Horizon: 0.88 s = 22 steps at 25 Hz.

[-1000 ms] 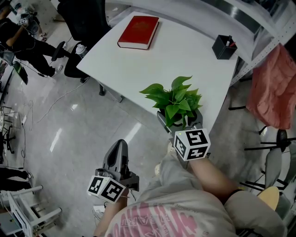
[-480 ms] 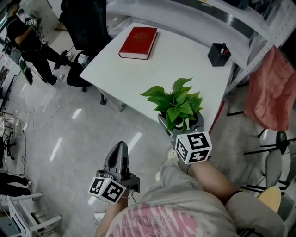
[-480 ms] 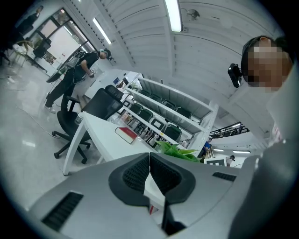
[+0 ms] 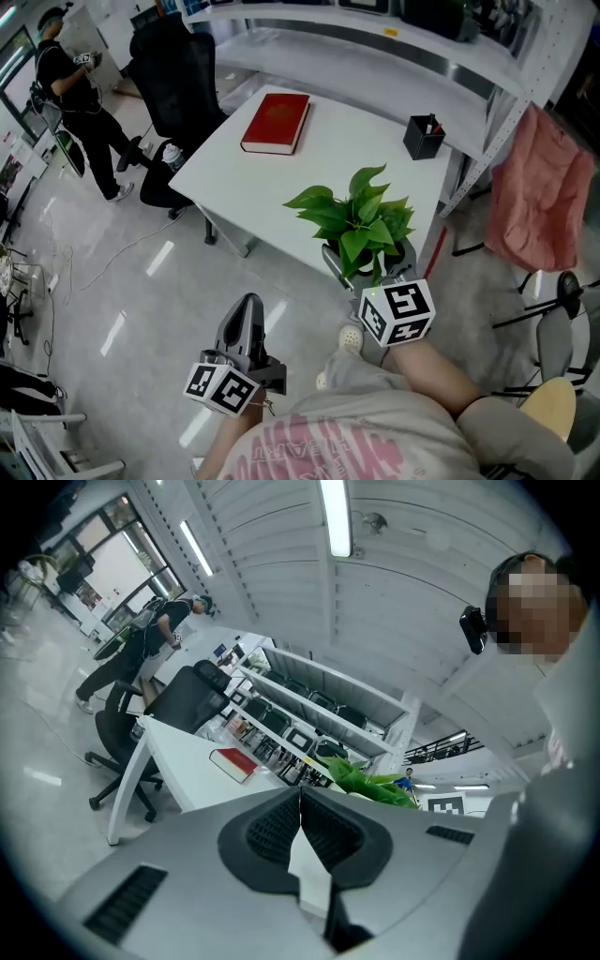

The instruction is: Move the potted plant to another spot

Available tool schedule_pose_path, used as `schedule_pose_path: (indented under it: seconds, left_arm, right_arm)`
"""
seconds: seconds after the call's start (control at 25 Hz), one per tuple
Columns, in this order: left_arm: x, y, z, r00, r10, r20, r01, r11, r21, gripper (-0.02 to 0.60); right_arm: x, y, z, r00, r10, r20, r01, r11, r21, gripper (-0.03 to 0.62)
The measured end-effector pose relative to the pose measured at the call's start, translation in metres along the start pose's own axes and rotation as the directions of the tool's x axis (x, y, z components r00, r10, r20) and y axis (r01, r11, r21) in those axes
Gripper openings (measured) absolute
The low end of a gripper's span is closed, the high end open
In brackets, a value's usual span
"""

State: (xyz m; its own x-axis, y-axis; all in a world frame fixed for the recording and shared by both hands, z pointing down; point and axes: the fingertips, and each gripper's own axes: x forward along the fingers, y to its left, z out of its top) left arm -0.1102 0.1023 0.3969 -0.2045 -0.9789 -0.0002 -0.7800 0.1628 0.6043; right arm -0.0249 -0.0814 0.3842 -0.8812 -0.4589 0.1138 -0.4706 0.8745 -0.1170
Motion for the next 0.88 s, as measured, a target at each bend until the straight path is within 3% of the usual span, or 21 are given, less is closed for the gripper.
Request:
schedule_pose_path:
  seconds: [0.4,0.88]
  left_arm:
    - [-0.022,-0.026,0.031,0.997,-0.056,0.049,0.054,0.998,0.04,0.025]
    - [0.0,-0.006,0.047,0.994,-0.07,0.079,0.065,0.996,0.062,0.025]
  right_arm:
    - [-0.035,0.014,0.043,0.996,-0.025,0.086,0.027,0.999,-0.023,0.512]
    - [-0.014,-0.004,0.043,0.993,-0.056,0.103,0.059,0.998,-0.023,0.512]
